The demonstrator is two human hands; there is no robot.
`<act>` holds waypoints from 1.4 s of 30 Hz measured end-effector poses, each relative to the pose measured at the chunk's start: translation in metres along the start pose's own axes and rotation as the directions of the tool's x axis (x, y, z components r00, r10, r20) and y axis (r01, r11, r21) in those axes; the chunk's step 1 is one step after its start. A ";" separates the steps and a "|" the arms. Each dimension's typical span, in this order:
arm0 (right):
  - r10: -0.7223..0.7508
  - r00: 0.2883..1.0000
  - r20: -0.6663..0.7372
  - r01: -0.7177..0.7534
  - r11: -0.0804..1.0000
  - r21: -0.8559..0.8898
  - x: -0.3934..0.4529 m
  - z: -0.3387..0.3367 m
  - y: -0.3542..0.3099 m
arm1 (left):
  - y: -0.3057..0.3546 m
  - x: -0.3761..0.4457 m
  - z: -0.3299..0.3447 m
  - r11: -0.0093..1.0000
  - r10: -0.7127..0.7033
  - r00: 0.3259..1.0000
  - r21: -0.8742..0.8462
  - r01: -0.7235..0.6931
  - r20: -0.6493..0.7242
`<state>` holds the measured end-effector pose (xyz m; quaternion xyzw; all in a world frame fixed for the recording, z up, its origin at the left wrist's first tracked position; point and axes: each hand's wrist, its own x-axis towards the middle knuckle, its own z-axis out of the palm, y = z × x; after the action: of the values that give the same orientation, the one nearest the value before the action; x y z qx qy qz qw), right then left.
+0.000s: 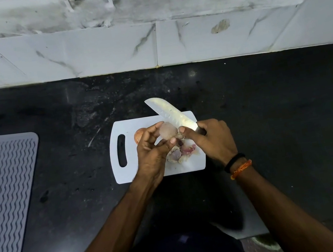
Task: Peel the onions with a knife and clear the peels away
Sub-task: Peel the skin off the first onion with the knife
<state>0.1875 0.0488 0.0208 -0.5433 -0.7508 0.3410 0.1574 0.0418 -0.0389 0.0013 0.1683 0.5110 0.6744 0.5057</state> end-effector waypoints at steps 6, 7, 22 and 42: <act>-0.026 0.999 -0.027 0.023 0.994 -0.103 0.002 0.000 -0.003 | 0.000 0.001 0.002 0.998 -0.007 1.000 -0.066 0.008 0.009; -0.037 0.999 -0.023 0.034 0.991 -0.126 0.002 0.001 -0.002 | 0.000 0.000 0.003 0.998 0.003 1.000 -0.055 -0.003 0.004; -0.105 0.991 -0.078 0.105 0.994 -0.002 0.000 -0.009 -0.003 | -0.007 0.003 -0.006 0.961 -0.144 0.976 -0.214 0.178 0.166; -0.294 0.955 -0.032 0.282 0.938 -0.204 -0.003 -0.008 -0.003 | -0.009 0.004 -0.011 0.908 -0.199 0.955 -0.326 0.264 0.220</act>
<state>0.1908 0.0486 0.0289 -0.4507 -0.8471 0.2214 0.1742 0.0365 -0.0419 -0.0117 0.0739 0.3503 0.6717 0.6486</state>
